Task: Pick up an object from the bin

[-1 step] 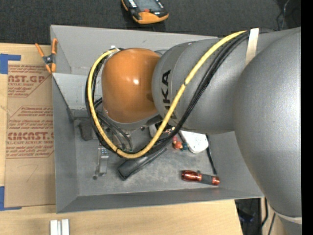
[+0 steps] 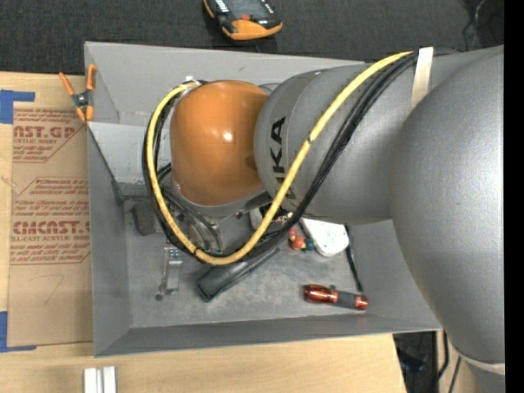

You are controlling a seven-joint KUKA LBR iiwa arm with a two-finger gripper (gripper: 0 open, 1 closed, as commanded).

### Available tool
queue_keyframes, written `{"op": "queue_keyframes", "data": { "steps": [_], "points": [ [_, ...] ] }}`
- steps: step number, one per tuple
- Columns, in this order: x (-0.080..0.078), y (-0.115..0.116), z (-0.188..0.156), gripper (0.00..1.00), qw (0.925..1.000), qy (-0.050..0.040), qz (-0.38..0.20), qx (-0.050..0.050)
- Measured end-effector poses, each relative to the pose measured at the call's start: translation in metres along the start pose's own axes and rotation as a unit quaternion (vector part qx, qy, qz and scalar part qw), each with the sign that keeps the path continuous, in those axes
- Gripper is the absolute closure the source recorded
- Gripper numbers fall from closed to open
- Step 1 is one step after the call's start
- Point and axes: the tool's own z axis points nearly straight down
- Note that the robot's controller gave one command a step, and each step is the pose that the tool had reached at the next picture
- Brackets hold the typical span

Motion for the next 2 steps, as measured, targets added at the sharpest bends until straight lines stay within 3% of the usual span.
{"op": "queue_keyframes", "data": {
  "steps": [1,2],
  "points": [
    [0.0157,-0.0529,0.0285,0.00,0.9964,0.0003,-0.085,0.000],
    [0.0152,-0.0603,0.0342,0.00,0.9967,0.0004,-0.081,0.001]
  ]
}}
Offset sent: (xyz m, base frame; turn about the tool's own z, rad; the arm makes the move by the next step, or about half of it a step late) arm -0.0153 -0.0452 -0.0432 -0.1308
